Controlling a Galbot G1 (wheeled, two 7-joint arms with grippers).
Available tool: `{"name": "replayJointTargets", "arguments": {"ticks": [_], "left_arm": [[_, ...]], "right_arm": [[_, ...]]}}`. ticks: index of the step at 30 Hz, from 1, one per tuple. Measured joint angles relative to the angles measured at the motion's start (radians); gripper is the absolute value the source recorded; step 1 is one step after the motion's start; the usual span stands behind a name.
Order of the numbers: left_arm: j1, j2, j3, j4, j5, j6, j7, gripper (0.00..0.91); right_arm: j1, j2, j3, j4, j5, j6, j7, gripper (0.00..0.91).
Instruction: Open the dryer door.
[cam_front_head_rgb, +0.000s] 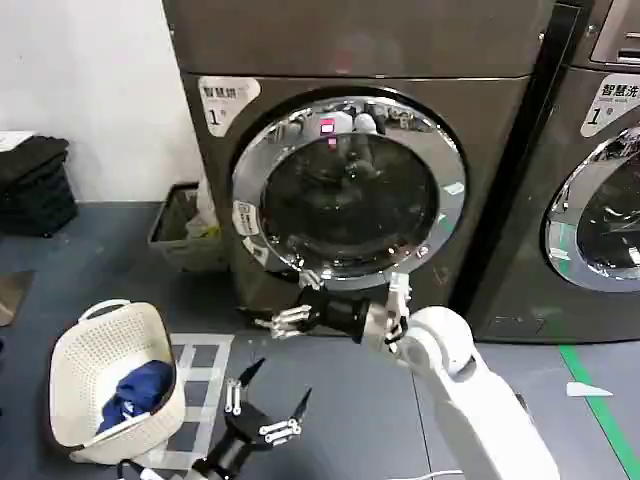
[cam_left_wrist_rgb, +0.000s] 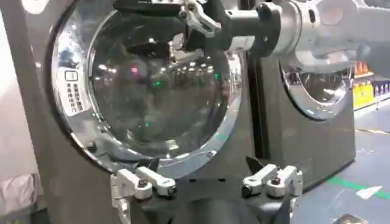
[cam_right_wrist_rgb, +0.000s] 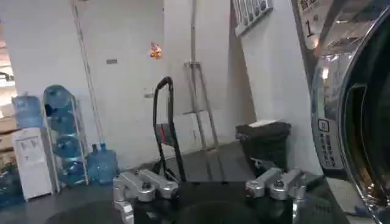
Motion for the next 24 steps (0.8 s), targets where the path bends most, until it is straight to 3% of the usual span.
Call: {"name": "replayJointTargets", "arguments": {"ticks": [12,24], "left_arm": [[0.003,0.002,0.001,-0.006,-0.007,0.000,-0.001,0.907],[0.016,0.005,0.001,-0.027,-0.015,0.004,-0.001,0.907]], "right_arm": [[0.041,-0.079,0.029,-0.086,-0.002,0.112,0.039,0.907],[0.121,-0.061,-0.009,-0.230,-0.007,0.187,0.036,0.907]]}}
